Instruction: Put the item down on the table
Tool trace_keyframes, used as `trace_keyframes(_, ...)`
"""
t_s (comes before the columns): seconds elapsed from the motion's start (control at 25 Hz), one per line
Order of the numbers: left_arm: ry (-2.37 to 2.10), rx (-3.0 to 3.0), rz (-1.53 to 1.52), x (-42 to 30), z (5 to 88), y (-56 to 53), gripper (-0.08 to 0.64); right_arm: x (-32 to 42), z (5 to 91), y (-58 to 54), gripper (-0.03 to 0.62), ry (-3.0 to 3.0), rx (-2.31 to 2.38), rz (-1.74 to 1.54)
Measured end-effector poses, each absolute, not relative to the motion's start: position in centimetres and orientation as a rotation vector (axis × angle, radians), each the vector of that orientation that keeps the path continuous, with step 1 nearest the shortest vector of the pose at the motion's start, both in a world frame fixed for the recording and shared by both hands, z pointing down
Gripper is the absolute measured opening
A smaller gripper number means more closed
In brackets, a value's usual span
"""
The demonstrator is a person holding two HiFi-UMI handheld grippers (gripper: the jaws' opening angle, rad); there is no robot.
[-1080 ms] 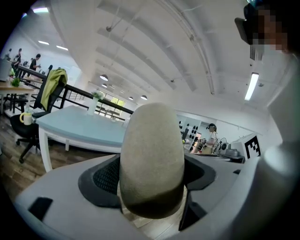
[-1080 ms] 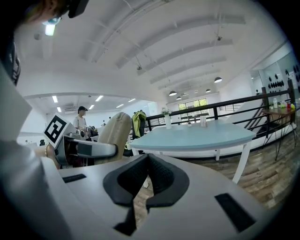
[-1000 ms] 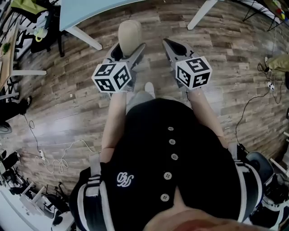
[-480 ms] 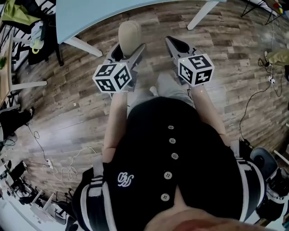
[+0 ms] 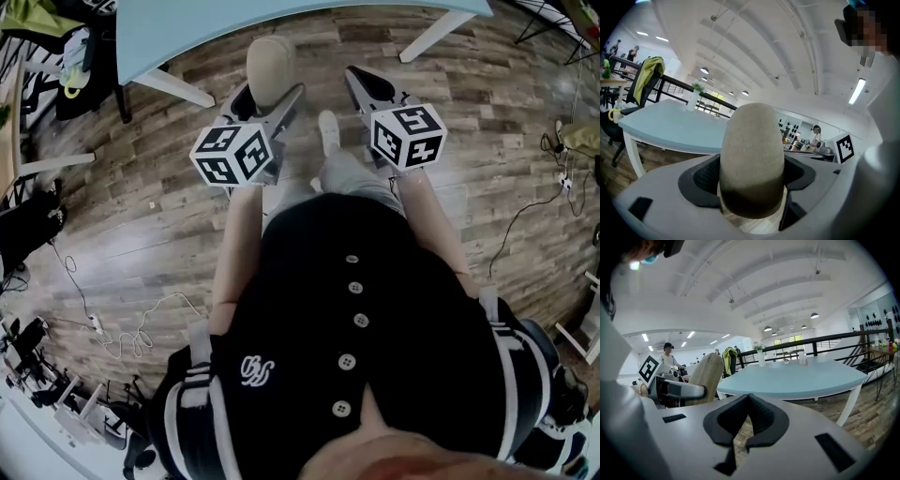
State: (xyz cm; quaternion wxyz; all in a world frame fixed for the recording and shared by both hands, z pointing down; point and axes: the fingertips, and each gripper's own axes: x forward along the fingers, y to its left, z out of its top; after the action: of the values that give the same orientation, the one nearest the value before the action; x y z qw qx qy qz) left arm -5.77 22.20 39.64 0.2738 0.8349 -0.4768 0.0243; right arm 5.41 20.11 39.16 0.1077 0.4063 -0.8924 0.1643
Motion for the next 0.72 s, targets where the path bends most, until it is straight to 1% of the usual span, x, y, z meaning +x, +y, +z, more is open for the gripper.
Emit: trace_keyframes(0.72, -1.436, 2.242, 0.022, -5.5, 36.5, 2.2, 0.388, 5.8, 36.4, -0.1, 0.011, -2.727, 1.073, 0.409)
